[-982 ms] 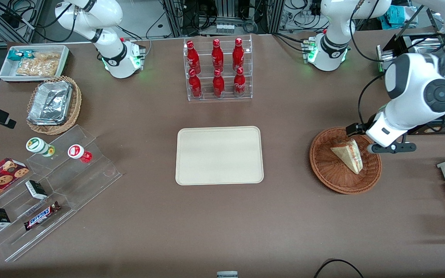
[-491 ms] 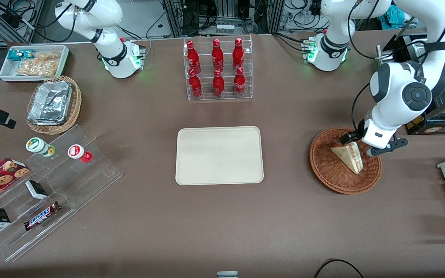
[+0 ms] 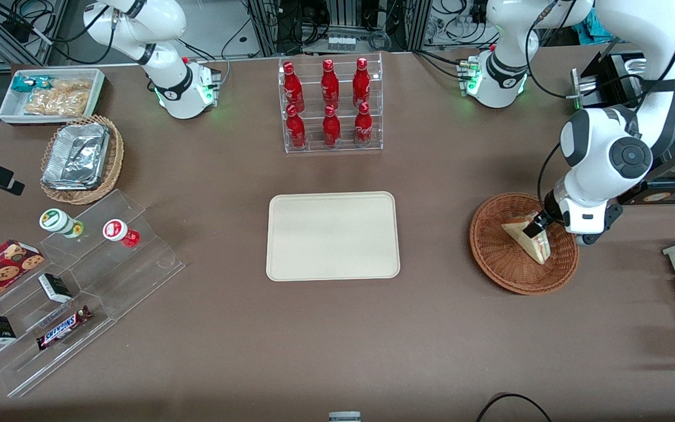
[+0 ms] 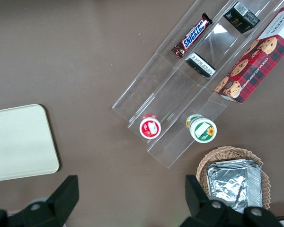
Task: Place sandwich from basket to tray
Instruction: 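Lower the left gripper and close it on the sandwich's edge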
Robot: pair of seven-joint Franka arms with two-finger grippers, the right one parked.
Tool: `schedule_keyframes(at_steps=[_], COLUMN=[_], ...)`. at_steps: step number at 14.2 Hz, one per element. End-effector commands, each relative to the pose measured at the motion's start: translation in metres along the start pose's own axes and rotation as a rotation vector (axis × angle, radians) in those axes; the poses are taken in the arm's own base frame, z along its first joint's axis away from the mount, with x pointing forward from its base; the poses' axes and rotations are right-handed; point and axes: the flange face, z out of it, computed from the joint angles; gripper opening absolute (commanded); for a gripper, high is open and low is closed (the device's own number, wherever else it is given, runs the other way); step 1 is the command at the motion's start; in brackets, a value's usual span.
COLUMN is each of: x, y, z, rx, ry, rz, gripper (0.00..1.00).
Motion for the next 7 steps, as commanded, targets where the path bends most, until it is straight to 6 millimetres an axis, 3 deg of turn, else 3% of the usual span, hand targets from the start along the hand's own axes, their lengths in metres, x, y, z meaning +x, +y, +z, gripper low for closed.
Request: schedule_keyframes(at_steps=[1, 4, 5, 7], x=[0.001, 0.002, 0.002, 0.002], y=[0.001, 0.003, 0.003, 0.003], z=[0.026, 0.042, 0.041, 0.039], rx=[0.009, -0.01, -0.013, -0.01], ry=[-0.023, -0.05, -0.056, -0.058], rz=[-0.031, -0.094, -0.107, -0.127], gripper=[1.0, 0.98, 0.83, 0.27])
